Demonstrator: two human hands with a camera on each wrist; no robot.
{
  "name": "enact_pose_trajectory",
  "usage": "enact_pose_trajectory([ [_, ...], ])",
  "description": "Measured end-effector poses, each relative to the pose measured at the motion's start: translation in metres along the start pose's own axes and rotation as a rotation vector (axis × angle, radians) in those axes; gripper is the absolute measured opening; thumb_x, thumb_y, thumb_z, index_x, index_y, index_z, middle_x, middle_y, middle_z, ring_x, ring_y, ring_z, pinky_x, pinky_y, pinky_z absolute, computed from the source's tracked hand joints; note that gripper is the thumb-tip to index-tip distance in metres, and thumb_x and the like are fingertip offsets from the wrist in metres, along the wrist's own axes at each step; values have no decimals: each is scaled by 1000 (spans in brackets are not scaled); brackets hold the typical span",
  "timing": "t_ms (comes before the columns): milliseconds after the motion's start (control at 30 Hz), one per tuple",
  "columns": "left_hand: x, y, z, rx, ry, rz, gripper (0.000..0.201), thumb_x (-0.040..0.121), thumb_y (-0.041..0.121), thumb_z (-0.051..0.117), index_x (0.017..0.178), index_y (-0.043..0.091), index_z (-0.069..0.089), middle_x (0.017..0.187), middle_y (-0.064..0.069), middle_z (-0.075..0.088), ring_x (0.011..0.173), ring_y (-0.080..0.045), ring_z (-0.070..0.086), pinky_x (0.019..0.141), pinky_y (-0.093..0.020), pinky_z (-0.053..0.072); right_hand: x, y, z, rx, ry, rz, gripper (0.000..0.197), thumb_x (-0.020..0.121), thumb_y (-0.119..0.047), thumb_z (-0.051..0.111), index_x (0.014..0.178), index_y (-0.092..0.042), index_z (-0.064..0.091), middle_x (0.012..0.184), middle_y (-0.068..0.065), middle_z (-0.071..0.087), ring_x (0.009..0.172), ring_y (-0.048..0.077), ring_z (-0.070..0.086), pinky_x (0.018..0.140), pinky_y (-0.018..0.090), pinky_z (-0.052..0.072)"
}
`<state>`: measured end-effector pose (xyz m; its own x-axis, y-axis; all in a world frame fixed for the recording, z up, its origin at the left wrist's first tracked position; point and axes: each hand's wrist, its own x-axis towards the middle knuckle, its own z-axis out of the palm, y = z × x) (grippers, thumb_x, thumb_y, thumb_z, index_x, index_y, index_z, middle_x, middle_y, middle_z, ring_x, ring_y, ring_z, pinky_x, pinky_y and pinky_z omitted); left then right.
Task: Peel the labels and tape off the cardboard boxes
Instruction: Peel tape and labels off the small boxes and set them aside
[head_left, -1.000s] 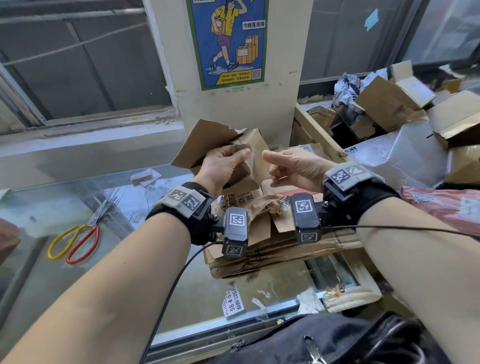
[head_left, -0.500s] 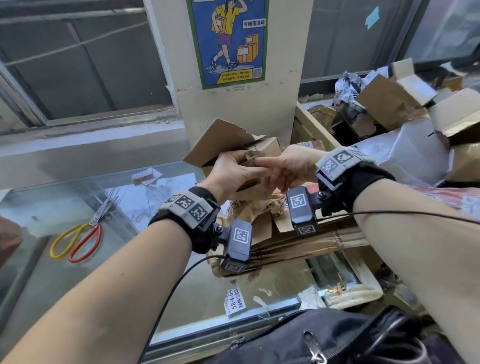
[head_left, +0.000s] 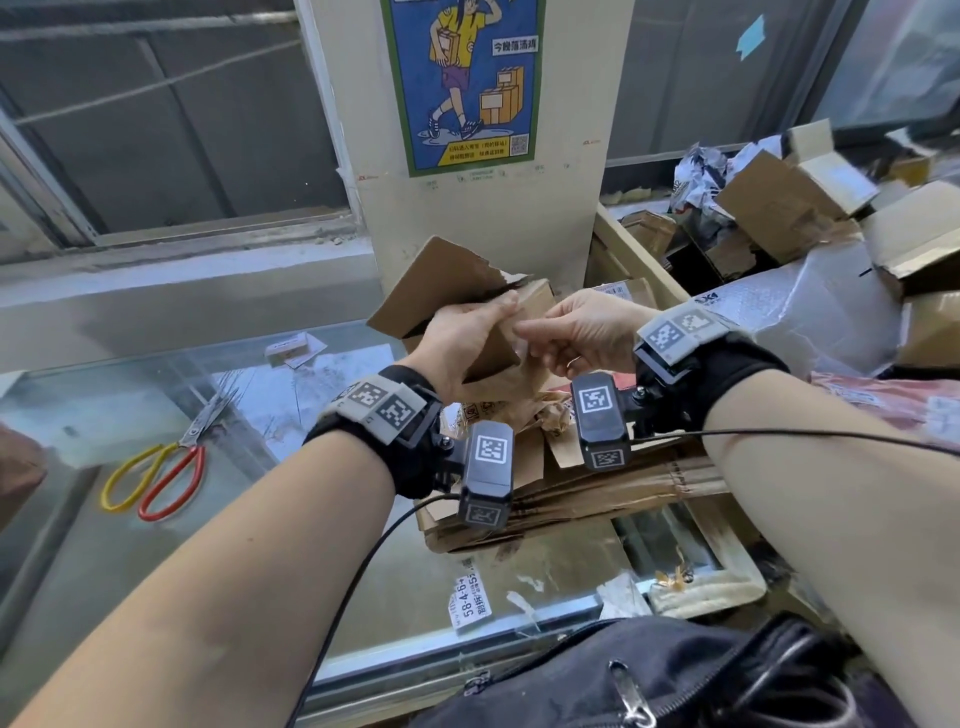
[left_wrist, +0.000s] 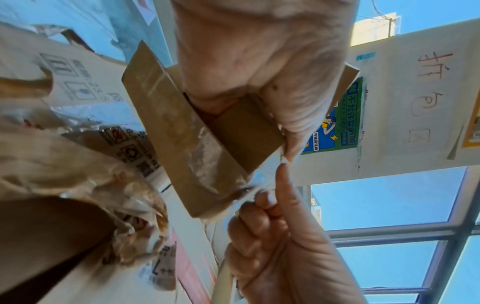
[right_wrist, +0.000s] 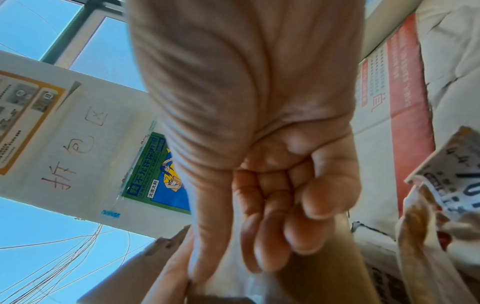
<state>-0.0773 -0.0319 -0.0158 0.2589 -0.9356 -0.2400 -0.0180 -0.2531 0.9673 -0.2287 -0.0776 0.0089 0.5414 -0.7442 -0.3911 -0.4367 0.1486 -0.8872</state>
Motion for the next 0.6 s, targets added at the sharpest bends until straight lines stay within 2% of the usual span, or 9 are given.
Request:
enact_pose_trajectory([
  [100,2,-2,4,-22,4,-51,36,70,47,80,86,15,72,95,-7,71,104,-30,64,96,-50,50,0,3,0,-4,32,55,49,87,-47,60,69,-1,62,53,6,62,44,12,57,43,18,47],
  [200,0,-6,9,-1,-12,-67,30,78,43,76,85,15,70,93,-7,71,104,-30,64,96,-48,50,1,5,1,-31,37,92,56,82,-55,60,65,-2,62,56,8,65,47,14,59,48,21,48],
  [267,0,-9,11,16,-20,-74,26,81,39,73,87,14,70,97,-10,72,104,-31,64,97,-48,50,1,5,2,-23,53,98,50,79,-52,65,65,-4,62,57,8,63,47,14,57,50,22,48],
  [367,-2,-11,11,11,-31,-94,15,84,31,72,80,17,68,90,-6,70,102,-27,64,97,-45,51,0,5,3,41,69,70,37,85,-36,66,69,-3,61,50,3,60,40,9,55,43,16,46],
  [500,-4,-10,9,-33,-45,-120,10,79,28,78,75,20,73,89,-5,72,102,-27,66,95,-45,53,0,7,1,58,42,84,33,86,-32,66,72,-2,62,47,1,59,40,7,53,41,14,45],
  [533,-4,-10,9,-48,-42,-126,11,78,29,79,78,19,74,89,-5,73,101,-27,67,94,-45,53,0,8,0,65,30,86,31,86,-29,67,73,-1,63,48,2,59,41,7,54,42,14,46],
  [600,-3,-10,7,-66,-35,-133,26,74,33,81,89,13,73,91,-9,74,96,-28,70,92,-46,54,0,7,-2,74,9,82,26,84,-22,68,75,2,64,50,3,60,41,8,55,40,15,45],
])
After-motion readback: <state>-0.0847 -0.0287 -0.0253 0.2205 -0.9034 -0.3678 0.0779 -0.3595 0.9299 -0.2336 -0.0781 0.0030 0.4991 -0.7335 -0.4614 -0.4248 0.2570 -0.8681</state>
